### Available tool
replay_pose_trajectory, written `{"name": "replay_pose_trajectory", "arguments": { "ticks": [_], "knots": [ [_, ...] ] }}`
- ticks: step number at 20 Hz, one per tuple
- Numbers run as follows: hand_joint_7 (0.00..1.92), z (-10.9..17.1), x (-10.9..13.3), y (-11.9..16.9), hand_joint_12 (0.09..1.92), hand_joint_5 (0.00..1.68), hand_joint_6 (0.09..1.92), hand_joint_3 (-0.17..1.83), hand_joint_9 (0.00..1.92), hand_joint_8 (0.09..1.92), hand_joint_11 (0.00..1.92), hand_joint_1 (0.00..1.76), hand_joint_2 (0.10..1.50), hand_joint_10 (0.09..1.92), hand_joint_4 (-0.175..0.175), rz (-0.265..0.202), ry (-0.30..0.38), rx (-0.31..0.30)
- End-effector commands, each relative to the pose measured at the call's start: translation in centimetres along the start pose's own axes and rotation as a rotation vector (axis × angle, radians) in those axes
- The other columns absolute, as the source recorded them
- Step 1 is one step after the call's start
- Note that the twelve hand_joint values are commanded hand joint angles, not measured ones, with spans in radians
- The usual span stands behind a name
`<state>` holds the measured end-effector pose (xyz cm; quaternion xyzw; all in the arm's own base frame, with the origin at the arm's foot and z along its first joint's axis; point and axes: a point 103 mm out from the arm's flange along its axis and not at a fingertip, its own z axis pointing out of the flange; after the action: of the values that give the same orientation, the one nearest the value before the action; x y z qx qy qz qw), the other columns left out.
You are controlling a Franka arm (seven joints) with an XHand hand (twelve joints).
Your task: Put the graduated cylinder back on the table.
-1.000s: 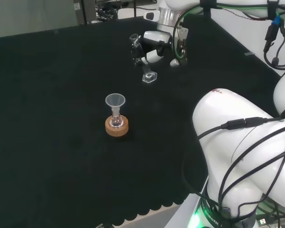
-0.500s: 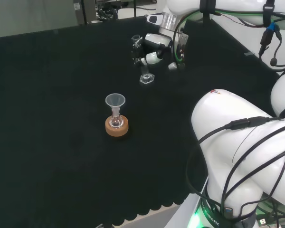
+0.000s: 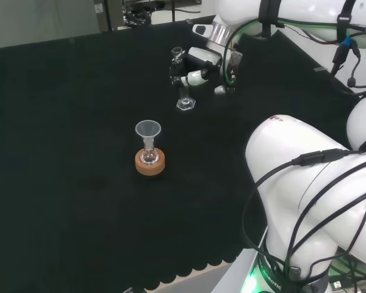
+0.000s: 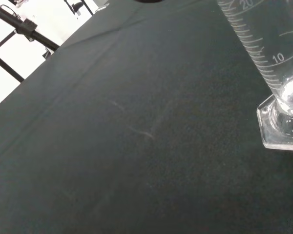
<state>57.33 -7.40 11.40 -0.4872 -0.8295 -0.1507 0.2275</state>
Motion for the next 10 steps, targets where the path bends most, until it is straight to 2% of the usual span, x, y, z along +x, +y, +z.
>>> {"name": "replay_pose_trajectory", "arguments": {
  "ticks": [1, 10],
  "knots": [
    [1.16, 0.71, -0.89, 0.18, 0.7, 0.98, 1.02, 0.01, 1.38, 0.37, 1.27, 1.15, 1.12, 0.09, -0.173, 0.007, 0.036, -0.007],
    [1.13, 1.55, -1.04, 0.22, 0.71, 0.97, 1.04, 0.01, 1.35, 0.36, 1.24, 1.15, 1.13, 0.09, -0.175, 0.014, 0.068, -0.032]
  ]
}}
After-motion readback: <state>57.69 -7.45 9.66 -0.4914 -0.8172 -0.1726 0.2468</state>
